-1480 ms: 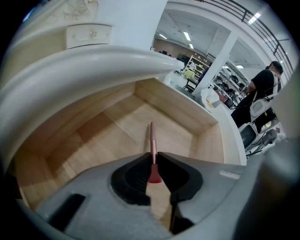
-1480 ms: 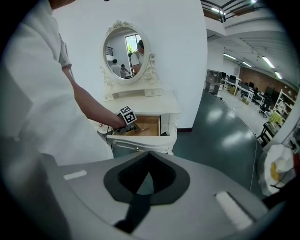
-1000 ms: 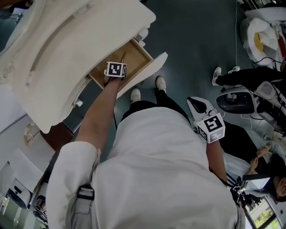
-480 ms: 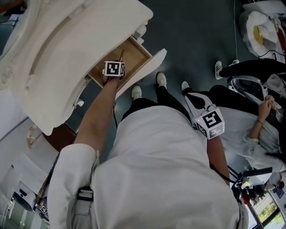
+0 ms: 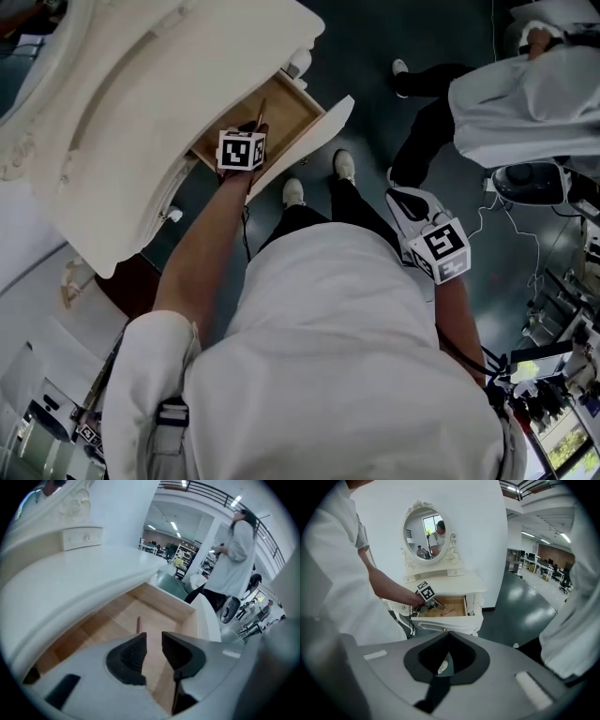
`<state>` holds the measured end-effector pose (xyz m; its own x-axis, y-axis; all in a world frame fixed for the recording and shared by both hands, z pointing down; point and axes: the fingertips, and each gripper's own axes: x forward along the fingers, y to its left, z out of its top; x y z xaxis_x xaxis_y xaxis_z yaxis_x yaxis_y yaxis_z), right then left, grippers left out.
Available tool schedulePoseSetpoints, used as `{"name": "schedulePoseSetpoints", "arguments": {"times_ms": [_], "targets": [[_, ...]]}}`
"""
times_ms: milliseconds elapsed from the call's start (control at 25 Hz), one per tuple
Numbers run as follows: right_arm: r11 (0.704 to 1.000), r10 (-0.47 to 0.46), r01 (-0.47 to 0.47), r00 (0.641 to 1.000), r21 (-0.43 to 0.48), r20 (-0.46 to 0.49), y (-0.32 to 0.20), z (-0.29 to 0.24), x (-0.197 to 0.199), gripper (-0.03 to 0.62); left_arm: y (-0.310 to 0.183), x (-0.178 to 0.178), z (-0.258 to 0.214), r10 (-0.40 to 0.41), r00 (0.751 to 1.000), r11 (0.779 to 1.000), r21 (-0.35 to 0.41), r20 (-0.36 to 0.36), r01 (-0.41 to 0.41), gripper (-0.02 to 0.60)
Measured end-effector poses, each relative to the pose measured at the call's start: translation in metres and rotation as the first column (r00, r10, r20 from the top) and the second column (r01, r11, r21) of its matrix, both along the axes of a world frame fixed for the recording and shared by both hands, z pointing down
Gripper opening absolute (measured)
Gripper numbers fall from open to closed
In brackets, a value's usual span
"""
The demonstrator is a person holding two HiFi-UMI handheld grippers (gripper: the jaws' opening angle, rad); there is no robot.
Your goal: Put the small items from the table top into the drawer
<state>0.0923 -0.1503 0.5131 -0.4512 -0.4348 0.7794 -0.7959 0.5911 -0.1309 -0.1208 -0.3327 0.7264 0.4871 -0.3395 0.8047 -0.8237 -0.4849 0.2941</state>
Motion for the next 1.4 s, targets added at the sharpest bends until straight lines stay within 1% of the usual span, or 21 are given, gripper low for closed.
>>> {"name": "schedulePoseSetpoints", "arguments": {"times_ms": [200, 360, 440, 520, 640, 800, 960, 1120, 1240, 1400], "targets": [[1.000, -0.007, 0.007, 1.000, 0.018, 0.012, 0.011, 0.001, -0.006, 0.002, 0.020, -0.002, -0.034, 0.015, 0.999, 0.998, 0.066, -0.048, -0.012, 0.092], [0.999, -0.006, 0.006, 1.000, 0.037, 0.020, 0.020, 0.000, -0.011, 0.002, 0.042, -0.008, -0.061, 0.010, 0.996, 0.995, 0.100, -0.092, -0.001, 0.064], [0.999, -0.009, 0.007, 1.000, 0.046, 0.027, 0.023, -0.001, -0.012, 0.002, 0.054, -0.011, -0.077, 0.016, 0.994, 0.993, 0.116, -0.110, -0.003, 0.040], [0.998, -0.012, 0.010, 0.999, 0.059, 0.032, 0.026, -0.004, -0.015, 0.002, 0.067, -0.012, -0.093, 0.035, 0.991, 0.991, 0.136, -0.128, -0.017, 0.004], [0.997, -0.018, 0.015, 0.999, 0.079, 0.036, 0.032, -0.008, -0.019, 0.002, 0.091, -0.009, -0.115, 0.073, 0.985, 0.986, 0.159, -0.157, -0.048, 0.000], [0.996, -0.044, 0.040, 0.998, 0.086, 0.052, 0.038, -0.010, -0.024, 0.002, 0.120, -0.001, -0.140, 0.110, 0.973, 0.982, 0.171, -0.201, -0.075, 0.000], [0.991, -0.097, 0.090, 0.993, 0.099, 0.063, 0.044, -0.015, -0.025, 0.002, 0.147, 0.019, -0.166, 0.175, 0.964, 0.968, 0.215, -0.201, -0.131, 0.000], [0.983, -0.158, 0.148, 0.984, 0.109, 0.084, 0.050, -0.020, -0.019, 0.002, 0.173, 0.046, -0.190, 0.243, 0.956, 0.945, 0.263, -0.166, -0.195, 0.000], [0.976, -0.198, 0.187, 0.976, 0.113, 0.094, 0.063, -0.022, -0.009, 0.002, 0.198, 0.070, -0.205, 0.266, 0.951, 0.936, 0.278, -0.155, -0.216, 0.000], [0.970, -0.224, 0.210, 0.969, 0.125, 0.109, 0.082, -0.023, 0.006, 0.002, 0.235, 0.104, -0.220, 0.305, 0.937, 0.927, 0.279, -0.168, -0.251, 0.000]]}}
